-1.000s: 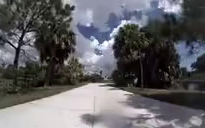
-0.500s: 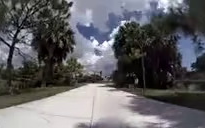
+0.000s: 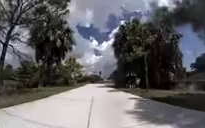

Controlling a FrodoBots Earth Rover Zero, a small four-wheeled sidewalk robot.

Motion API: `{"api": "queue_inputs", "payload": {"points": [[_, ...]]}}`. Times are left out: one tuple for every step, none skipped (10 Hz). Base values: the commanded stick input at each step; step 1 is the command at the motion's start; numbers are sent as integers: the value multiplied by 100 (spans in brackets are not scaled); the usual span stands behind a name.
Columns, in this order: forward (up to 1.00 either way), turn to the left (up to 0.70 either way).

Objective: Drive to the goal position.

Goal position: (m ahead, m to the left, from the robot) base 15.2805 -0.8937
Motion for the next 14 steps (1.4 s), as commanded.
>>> {"api": "queue_inputs", "payload": {"points": [[70,35],[70,6],[70,0],[70,0],[70,0],[70,0],[70,0],[70,0],[70,0],[70,0],[70,0],[70,0],[70,0],[70,0]]}}
